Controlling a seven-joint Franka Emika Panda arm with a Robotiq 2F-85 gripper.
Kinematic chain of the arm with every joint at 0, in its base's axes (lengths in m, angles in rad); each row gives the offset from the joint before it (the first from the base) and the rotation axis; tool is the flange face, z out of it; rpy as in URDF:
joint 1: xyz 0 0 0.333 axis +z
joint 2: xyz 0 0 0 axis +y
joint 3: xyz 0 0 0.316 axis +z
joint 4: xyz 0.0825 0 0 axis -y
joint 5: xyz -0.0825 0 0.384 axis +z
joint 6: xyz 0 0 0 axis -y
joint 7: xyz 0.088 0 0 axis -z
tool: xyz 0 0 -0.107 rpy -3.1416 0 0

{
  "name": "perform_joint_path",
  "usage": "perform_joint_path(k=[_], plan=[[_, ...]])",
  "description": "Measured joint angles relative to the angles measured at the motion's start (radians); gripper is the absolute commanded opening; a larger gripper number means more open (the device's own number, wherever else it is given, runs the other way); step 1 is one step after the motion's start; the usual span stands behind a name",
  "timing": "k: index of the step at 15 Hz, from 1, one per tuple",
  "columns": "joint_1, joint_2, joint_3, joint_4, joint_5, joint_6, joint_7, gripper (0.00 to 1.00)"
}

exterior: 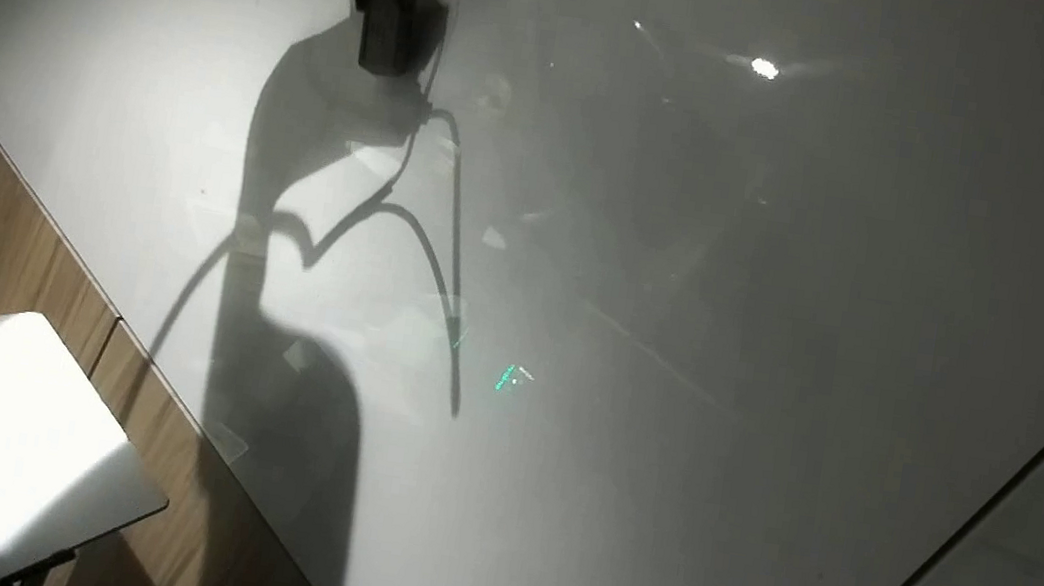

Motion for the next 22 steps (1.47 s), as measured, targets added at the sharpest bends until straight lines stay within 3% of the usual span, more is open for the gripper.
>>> perform_joint_path(k=[5,8,13,17,22], plan=[[0.027,-0.229,0.031,-0.021,0.089,-0.019,-0.105,0.29],[0.027,-0.273,0.04,-0.024,0.129,-0.039,-0.143,0.29],[-0.002,-0.132,0.052,-0.026,0.116,-0.029,-0.145,0.29],[-0.025,0.019,0.053,0.057,0.073,-0.032,-0.141,0.29],[-0.027,0.101,0.049,0.126,0.055,-0.058,-0.133,0.29]])
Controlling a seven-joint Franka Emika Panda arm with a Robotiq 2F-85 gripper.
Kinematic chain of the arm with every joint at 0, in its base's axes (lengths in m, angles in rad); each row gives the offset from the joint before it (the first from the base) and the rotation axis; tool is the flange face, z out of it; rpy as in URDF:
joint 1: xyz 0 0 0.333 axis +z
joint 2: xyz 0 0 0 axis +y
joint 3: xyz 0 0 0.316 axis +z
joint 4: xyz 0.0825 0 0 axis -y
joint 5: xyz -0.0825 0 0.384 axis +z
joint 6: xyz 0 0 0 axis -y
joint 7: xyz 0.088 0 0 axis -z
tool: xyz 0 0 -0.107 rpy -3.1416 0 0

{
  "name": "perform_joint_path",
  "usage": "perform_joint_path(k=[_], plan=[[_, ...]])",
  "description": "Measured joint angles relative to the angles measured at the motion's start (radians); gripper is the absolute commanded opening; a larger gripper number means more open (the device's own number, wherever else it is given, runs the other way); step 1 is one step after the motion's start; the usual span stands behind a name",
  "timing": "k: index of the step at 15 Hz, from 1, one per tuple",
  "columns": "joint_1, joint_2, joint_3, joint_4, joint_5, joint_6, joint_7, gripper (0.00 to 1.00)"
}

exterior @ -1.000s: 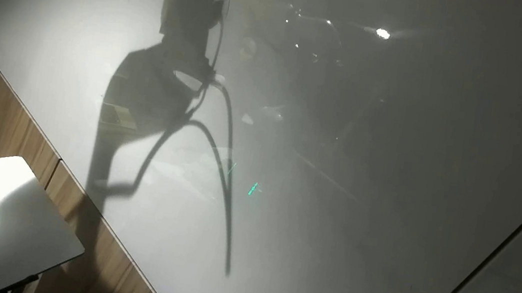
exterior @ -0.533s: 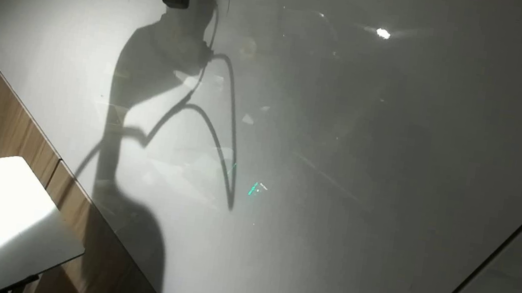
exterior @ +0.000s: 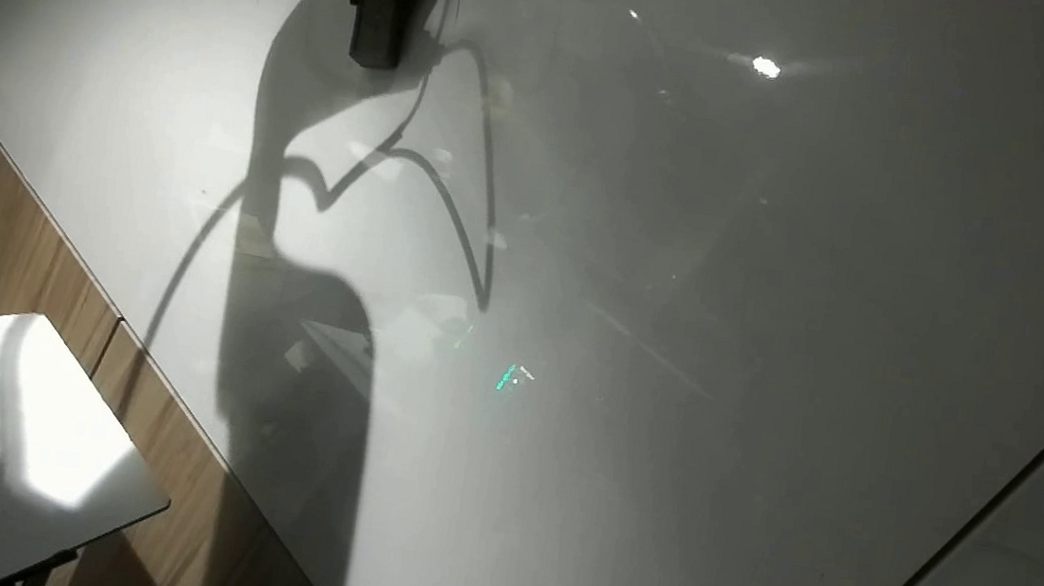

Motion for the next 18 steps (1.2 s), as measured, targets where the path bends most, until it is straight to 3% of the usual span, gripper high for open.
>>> perform_joint_path(k=[9,18], plan=[[-0.004,0.017,-0.012,0.039,-0.049,-0.048,0.109,0.29],[-0.099,0.051,-0.16,0.282,-0.064,-0.181,-0.083,0.29]])
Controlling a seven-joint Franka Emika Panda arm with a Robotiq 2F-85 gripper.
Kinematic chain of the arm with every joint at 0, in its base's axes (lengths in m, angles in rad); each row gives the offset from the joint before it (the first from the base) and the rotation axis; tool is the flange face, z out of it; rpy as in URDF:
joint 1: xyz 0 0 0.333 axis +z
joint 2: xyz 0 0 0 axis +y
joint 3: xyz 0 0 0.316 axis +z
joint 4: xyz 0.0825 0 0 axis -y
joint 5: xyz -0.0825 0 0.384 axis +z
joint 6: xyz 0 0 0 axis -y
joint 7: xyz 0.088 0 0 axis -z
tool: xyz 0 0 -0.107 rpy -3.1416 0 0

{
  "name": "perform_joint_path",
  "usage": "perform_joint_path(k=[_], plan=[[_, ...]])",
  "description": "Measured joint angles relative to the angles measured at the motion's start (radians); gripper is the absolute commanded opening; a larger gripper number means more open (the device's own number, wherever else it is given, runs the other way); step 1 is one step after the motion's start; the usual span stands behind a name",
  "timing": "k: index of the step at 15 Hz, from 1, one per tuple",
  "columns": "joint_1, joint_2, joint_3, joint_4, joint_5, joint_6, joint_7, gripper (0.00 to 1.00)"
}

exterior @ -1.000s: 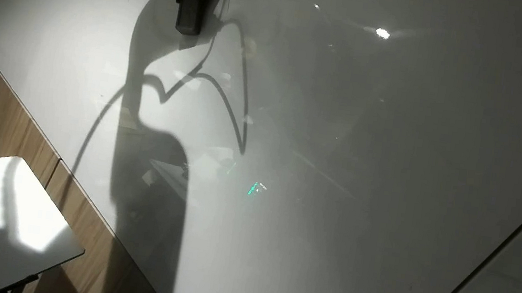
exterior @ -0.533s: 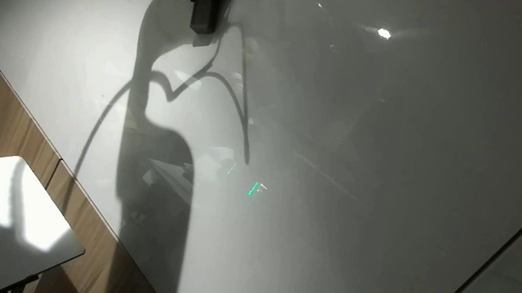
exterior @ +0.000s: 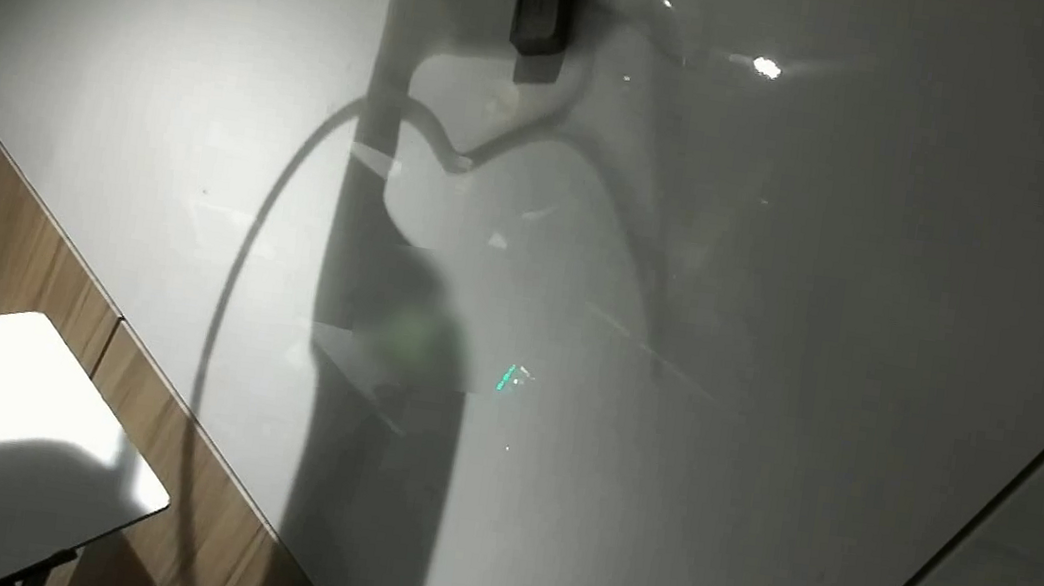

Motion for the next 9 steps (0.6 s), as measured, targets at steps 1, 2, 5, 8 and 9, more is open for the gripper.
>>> perform_joint_path(k=[1,2,5,8,9], plan=[[-0.003,0.009,-0.011,0.019,0.01,-0.011,-0.018,0.29],[-0.003,0.012,-0.012,0.026,0.017,-0.019,-0.021,0.29],[0.033,0.001,0.031,-0.005,0.031,-0.025,0.009,0.29],[0.117,-0.002,0.124,-0.048,0.054,-0.025,0.087,0.29],[0.147,0.001,0.158,-0.057,0.054,-0.025,0.121,0.29]])
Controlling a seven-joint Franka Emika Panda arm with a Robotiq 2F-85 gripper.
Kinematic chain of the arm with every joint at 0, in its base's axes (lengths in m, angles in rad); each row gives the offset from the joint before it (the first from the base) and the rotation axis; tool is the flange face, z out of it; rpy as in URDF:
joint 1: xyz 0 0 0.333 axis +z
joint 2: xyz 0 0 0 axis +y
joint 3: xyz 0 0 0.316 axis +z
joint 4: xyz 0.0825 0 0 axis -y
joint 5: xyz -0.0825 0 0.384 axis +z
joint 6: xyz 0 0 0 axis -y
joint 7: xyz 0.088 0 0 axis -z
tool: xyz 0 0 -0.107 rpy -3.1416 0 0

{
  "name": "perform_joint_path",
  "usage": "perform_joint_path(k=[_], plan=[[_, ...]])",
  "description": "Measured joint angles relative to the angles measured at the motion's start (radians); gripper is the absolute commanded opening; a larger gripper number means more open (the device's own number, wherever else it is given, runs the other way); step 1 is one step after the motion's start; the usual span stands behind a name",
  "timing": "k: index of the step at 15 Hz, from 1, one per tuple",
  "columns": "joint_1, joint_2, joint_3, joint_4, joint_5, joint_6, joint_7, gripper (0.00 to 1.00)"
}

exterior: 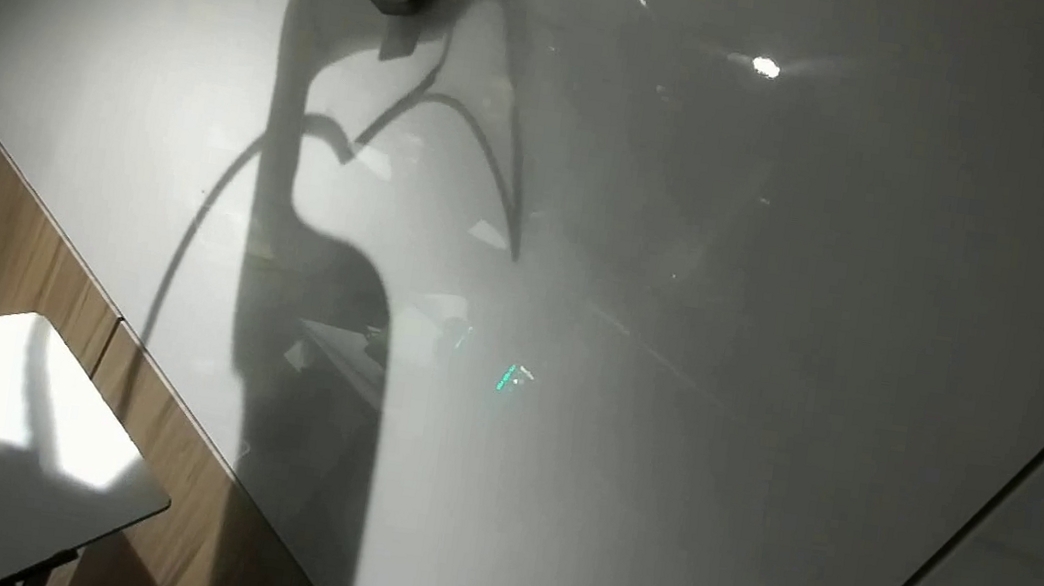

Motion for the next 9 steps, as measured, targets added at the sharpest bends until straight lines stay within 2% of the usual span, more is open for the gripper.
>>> perform_joint_path(k=[4,9], plan=[[0.092,0.036,0.106,-0.01,-0.007,0.0,0.103,0.29],[0.152,0.082,0.154,-0.009,-0.051,0.0,0.159,0.29]])
